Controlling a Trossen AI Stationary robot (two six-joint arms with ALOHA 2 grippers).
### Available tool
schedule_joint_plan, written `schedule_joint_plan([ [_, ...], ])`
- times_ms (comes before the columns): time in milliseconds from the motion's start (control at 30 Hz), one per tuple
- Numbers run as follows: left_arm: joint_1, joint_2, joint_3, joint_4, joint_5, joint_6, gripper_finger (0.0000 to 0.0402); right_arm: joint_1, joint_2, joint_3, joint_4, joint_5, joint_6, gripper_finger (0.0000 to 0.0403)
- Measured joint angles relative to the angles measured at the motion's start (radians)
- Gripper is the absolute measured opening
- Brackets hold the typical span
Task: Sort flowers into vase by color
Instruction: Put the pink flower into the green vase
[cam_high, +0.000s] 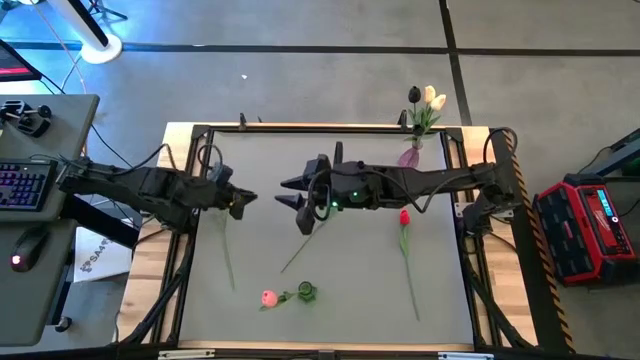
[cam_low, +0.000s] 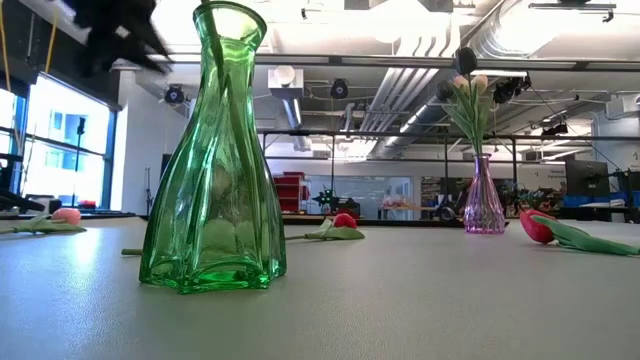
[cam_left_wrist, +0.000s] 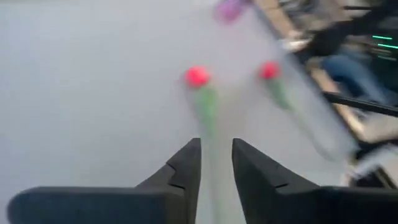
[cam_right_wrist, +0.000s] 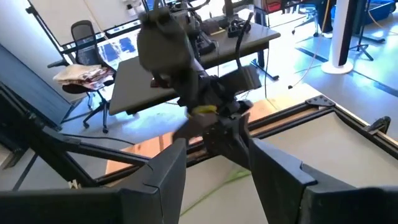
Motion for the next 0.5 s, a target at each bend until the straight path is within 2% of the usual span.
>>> schedule_joint_plan([
  [100,0.0,0.003,0.0,-0.182,0.013,-0.151,0.0053,-0.003,0.0,0.0,-0.01,0.0,-0.001,0.0162],
  [300,-0.001,0.033,-0.007,-0.457,0.093,-0.303,0.0022,-0.015,0.0,0.0,-0.03,-0.001,-0.005,0.0162],
  [400,-0.003,0.043,-0.049,-0.482,0.146,-0.361,0.0017,-0.022,0.0,0.0,-0.042,-0.002,-0.008,0.0162],
  [500,-0.02,0.053,-0.107,-0.43,0.195,-0.405,0.0017,-0.028,0.0,0.0,-0.062,-0.007,-0.008,0.0162],
])
